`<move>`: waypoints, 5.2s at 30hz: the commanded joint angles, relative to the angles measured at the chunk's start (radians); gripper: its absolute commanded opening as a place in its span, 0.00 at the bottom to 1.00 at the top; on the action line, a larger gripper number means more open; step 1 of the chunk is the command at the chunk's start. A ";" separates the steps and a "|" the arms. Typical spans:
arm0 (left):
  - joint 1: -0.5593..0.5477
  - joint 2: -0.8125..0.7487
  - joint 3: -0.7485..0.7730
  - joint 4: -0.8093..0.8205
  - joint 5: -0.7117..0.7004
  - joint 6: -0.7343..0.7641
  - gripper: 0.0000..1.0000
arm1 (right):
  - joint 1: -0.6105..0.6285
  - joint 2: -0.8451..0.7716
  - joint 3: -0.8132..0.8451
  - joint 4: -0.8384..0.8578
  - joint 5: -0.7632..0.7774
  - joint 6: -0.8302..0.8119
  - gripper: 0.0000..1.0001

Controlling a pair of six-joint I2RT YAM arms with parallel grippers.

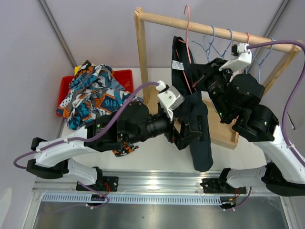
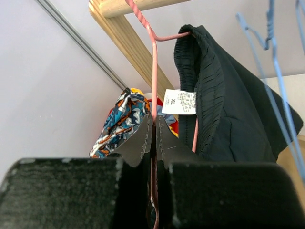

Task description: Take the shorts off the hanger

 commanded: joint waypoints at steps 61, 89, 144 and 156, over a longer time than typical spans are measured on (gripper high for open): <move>-0.438 -0.084 -0.432 0.068 -0.438 -0.247 0.00 | 0.027 0.121 0.067 -0.466 -0.505 0.031 1.00; 0.352 0.049 0.576 0.076 -0.568 0.790 0.00 | -0.196 -0.209 -0.432 -0.199 -0.623 0.094 0.99; 1.354 -0.012 -0.026 -0.118 0.236 0.123 0.99 | -0.015 0.094 -0.306 -0.225 -0.691 -0.026 0.99; 1.345 -0.168 -0.182 -0.010 0.320 0.127 0.99 | -0.145 -0.063 -0.237 -0.372 -0.520 -0.035 0.99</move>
